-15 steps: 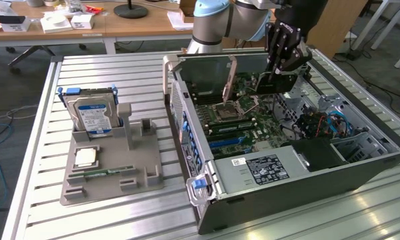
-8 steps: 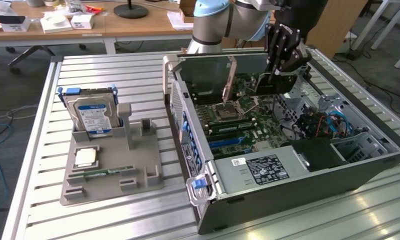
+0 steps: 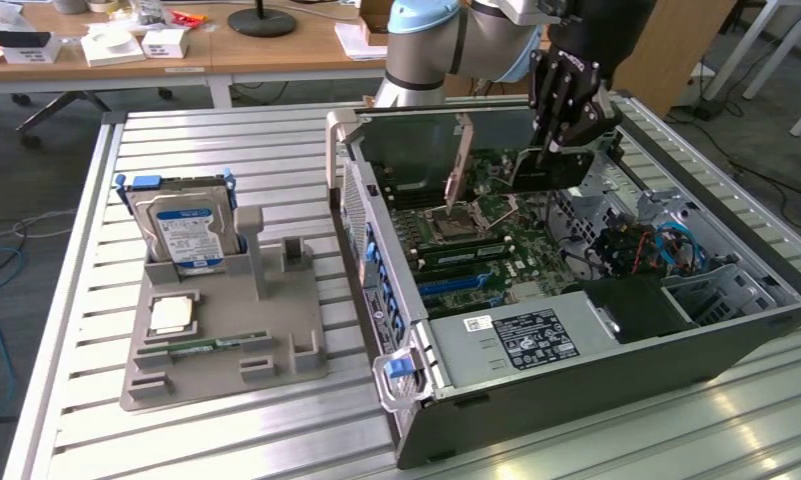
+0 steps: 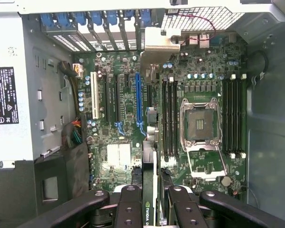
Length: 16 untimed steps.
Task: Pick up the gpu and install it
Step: 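Insert the gpu into the slot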
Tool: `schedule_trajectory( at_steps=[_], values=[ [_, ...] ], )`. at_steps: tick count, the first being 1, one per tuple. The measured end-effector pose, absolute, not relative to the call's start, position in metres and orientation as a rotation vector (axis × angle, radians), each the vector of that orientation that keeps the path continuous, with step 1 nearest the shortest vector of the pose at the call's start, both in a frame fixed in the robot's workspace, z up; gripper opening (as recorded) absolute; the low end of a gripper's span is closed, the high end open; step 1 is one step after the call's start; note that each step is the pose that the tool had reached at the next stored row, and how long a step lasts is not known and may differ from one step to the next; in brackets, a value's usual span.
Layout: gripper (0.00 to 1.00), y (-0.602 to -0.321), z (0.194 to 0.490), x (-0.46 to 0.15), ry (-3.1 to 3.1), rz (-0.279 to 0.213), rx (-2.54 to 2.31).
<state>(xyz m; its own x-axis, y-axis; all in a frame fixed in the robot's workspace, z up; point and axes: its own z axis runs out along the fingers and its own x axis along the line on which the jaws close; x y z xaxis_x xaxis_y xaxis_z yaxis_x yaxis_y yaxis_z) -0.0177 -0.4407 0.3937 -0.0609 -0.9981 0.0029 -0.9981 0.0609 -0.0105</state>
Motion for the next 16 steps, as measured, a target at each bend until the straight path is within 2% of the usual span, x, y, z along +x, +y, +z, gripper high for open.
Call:
schedule_trajectory(
  at_steps=[16],
  values=[
    [0.25,-0.4407,0.3847,-0.0177,2.284,-0.015,-2.149]
  ],
)
